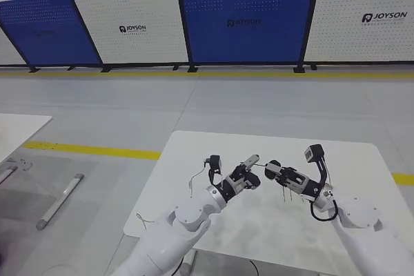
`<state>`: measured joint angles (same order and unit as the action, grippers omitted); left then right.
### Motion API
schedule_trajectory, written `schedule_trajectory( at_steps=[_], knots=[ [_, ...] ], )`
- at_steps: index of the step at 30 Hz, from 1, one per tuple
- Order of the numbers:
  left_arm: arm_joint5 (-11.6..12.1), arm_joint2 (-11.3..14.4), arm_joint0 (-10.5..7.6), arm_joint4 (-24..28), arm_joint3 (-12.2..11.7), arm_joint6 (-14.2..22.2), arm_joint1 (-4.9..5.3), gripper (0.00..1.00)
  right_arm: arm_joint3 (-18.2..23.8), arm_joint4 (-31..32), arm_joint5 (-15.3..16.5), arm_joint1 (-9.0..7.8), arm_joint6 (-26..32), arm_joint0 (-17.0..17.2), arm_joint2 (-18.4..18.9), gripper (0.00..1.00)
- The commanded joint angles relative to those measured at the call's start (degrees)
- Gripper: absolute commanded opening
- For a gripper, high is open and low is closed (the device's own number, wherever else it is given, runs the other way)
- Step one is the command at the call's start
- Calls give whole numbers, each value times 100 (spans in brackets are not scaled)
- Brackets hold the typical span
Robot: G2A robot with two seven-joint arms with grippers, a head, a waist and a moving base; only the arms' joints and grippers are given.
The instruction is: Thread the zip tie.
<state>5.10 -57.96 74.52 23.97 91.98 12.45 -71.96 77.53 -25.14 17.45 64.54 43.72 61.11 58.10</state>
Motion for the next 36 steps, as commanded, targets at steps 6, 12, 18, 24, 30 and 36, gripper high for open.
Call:
schedule_trajectory(
  at_steps=[6, 12, 18, 24, 30, 36],
  knots=[
    [133, -47, -52, 175, -144, 65, -21, 0, 0, 0, 0, 0, 0, 0, 0, 0],
    [172, -73, -5, 129, -113, 127, -16, 0, 0, 0, 0, 0, 0, 0, 0, 0],
    [183, -73, 17, 74, -93, 149, -19, 0, 0, 0, 0, 0, 0, 0, 0, 0],
    [189, -58, 0, 34, -115, 144, -30, 0, 0, 0, 0, 0, 0, 0, 0, 0],
    [241, -56, 15, -74, -106, 127, -33, 0, 0, 0, 0, 0, 0, 0, 0, 0],
    [270, -77, 54, -112, -77, 144, -31, 0, 124, 48, -88, 2, -125, 94, 44, 100]
  ],
)
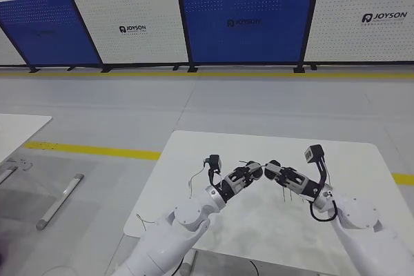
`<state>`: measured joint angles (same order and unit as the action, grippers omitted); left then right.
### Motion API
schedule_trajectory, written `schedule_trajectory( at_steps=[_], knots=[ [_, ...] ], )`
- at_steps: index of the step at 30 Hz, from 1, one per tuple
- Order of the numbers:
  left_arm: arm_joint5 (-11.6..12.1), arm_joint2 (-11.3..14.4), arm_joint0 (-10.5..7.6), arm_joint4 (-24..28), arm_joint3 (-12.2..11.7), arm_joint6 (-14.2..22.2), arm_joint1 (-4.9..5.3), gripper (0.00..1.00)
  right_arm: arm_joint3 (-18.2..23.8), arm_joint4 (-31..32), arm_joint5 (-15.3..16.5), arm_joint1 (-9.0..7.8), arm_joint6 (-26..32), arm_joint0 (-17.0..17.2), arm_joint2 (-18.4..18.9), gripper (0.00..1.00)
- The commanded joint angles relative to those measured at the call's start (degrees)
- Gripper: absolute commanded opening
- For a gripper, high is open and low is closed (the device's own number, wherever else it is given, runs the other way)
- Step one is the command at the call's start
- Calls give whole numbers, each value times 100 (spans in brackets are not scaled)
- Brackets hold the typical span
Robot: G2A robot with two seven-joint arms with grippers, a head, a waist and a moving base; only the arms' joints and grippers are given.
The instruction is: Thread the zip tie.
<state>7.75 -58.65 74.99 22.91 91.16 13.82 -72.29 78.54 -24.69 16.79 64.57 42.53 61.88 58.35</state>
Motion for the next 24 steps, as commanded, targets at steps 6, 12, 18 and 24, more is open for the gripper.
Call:
schedule_trajectory(
  at_steps=[6, 12, 18, 24],
  knots=[
    [13, -63, 58, -55, 39, 22, 12, 0, 96, 15, -79, -10, 18, 103, 145, 100],
    [40, -193, 189, -359, 163, -182, 44, 0, 164, 108, -122, -42, -91, 225, 376, 100],
    [2, -546, 472, -586, 363, -317, 122, 0, 296, 6, -98, -144, -163, 547, 940, 100],
    [-585, -554, 580, -1150, 473, -151, 180, 0, 441, 0, -180, -189, -163, 735, 1183, 100]
  ],
)
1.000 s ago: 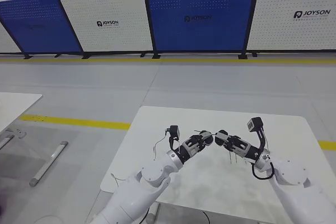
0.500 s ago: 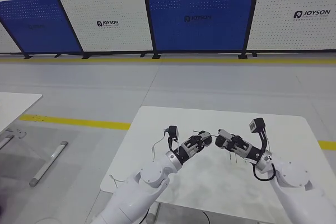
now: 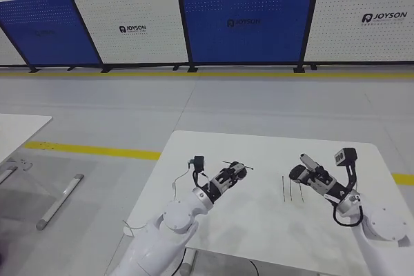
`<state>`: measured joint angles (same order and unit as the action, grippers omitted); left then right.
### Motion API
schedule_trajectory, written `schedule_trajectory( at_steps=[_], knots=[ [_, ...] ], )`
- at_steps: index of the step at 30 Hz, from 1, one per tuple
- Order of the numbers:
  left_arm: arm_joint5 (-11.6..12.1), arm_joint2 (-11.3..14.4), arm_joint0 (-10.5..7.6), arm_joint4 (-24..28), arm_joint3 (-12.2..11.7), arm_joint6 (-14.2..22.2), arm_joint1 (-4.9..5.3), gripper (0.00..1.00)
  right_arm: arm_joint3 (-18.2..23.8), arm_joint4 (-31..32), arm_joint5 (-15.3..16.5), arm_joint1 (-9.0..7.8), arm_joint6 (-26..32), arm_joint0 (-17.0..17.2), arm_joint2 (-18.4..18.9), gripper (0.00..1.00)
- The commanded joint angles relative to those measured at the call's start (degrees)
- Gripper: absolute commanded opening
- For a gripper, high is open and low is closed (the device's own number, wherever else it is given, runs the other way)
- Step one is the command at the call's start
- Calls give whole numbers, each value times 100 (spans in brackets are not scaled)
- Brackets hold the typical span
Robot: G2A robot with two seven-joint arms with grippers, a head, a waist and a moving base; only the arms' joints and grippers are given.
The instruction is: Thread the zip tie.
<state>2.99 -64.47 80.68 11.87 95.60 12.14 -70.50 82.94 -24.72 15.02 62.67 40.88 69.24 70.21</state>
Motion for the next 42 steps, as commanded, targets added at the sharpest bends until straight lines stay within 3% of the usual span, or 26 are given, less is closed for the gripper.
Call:
schedule_trajectory(
  at_steps=[1, 11, 14, 17, 20, 22, 24, 27, 42],
  knots=[
    [-110, 28, 11, -47, 30, 18, 1, 0, 1, 2, -3, 0, 2, -1, -2, 100],
    [-114, 38, 17, -25, 27, 31, -1, 0, 1, 2, -3, 0, 2, -1, -2, 100],
    [-223, 20, -7, 102, -23, 173, 4, 0, 1, 2, -3, 0, 2, -1, -2, 100],
    [-415, -80, -25, 126, -37, 683, 53, 0, 69, 72, -24, 1, -19, 11, -9, 100],
    [-637, -327, 27, 68, 33, 1197, 137, 0, 244, 449, -183, -29, 386, -79, -47, 100],
    [-577, -511, 138, 133, 116, 1467, 188, 0, 339, 865, -366, -61, 755, -222, -87, 100],
    [-521, -620, 231, 313, 161, 1527, 204, 0, 407, 1232, -574, -87, 1127, -387, -153, 100],
    [-521, -620, 231, 313, 161, 1527, 204, 0, 502, 1674, -827, -97, 1114, -568, -207, 100],
    [-521, -620, 231, 313, 161, 1527, 204, 0, 502, 1674, -827, -97, 1114, -568, -207, 100]
  ],
)
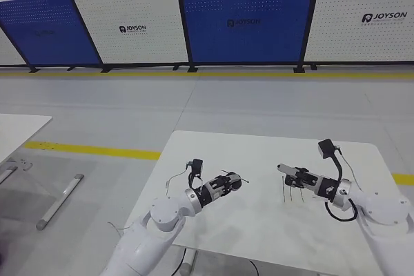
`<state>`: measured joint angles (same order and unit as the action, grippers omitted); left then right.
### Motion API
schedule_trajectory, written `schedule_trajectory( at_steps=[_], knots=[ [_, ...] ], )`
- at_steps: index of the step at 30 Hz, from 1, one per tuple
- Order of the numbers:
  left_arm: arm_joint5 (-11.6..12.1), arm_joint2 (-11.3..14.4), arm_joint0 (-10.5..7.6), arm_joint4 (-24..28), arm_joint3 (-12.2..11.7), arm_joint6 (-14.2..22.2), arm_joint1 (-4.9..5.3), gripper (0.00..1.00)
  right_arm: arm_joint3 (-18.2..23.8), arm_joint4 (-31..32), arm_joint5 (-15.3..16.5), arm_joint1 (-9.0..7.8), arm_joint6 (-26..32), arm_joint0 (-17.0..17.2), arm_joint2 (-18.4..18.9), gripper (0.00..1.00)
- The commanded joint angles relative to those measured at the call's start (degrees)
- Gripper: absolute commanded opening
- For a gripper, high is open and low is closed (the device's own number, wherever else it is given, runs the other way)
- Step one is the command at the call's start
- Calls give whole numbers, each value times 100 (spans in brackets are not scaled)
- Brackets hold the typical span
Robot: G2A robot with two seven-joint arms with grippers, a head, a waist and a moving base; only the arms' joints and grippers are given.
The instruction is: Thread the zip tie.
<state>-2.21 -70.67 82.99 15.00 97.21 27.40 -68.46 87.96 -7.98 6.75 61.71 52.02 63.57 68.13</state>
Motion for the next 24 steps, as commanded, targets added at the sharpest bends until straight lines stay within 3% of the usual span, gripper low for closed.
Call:
schedule_trajectory(
  at_steps=[1, 6, 10, 13, 16, 24],
  knots=[
    [0, 0, 0, 0, 0, 0, 0, 0, 0, 0, 0, 0, 0, 0, 0, 100],
    [2, -41, -4, 245, -20, -66, -9, 0, 0, 0, 0, 0, 0, 0, 0, 100],
    [52, -394, 6, 1098, 73, 45, 4, 0, 0, 0, 0, 0, 0, 0, 0, 100],
    [124, -603, 64, 1245, 250, 86, 31, 0, 0, 0, 0, 0, 0, 0, 0, 100],
    [148, -828, 155, 1507, 516, 206, 59, 0, 0, 0, 0, 0, 0, 0, 0, 100],
    [271, -1558, 673, 1813, 1743, 388, 148, 0, 0, 0, 0, 0, 0, 0, 0, 100]
  ],
)
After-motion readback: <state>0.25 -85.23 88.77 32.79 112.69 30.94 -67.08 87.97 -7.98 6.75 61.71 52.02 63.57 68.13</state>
